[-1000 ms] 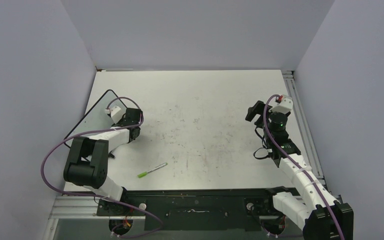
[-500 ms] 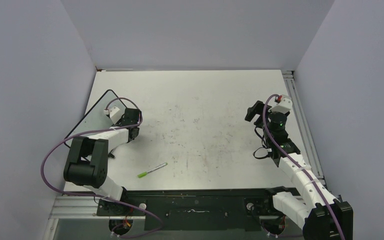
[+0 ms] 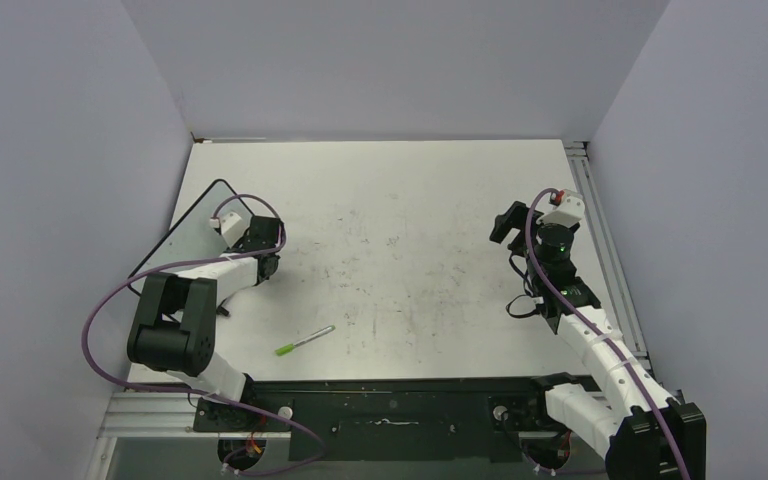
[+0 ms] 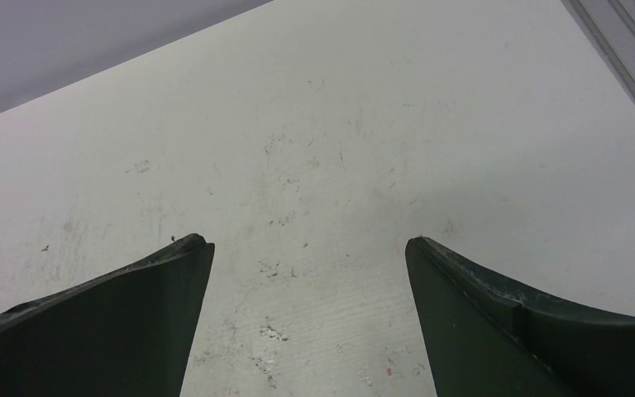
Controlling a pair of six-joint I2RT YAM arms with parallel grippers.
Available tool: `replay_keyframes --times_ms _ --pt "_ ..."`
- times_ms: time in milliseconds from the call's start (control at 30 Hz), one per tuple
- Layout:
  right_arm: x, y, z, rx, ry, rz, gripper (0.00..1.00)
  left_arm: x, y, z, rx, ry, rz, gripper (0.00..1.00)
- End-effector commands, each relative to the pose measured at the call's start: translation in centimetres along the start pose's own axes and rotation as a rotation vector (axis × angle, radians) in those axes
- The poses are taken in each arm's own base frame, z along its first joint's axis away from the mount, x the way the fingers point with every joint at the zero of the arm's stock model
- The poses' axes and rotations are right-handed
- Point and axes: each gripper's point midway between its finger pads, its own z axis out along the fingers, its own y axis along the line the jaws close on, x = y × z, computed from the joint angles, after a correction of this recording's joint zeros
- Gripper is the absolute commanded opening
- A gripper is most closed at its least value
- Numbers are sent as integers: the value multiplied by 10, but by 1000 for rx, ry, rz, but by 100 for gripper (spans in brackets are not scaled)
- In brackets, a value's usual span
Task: Write a sentence on the whiteboard
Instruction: Move the whiteboard to the center of the board.
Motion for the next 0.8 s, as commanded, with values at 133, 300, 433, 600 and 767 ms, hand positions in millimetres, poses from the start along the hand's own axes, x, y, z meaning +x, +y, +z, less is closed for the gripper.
replay_keyframes --times_ms 133,300,433,600,767 --pt "-31 13 0 -33 -85 25 90 -4 -17 -20 69 -39 57 5" --pt "-30 12 0 -30 -83 25 90 3 -30 -34 120 -51 86 3" --pt "-30 12 0 -29 -82 27 90 14 -43 -41 171 -48 113 2" --pt "-30 11 -1 -27 -85 25 90 33 -65 -52 238 -52 155 2" --pt "-31 11 -1 -27 -87 26 90 55 -90 -70 296 -51 205 1"
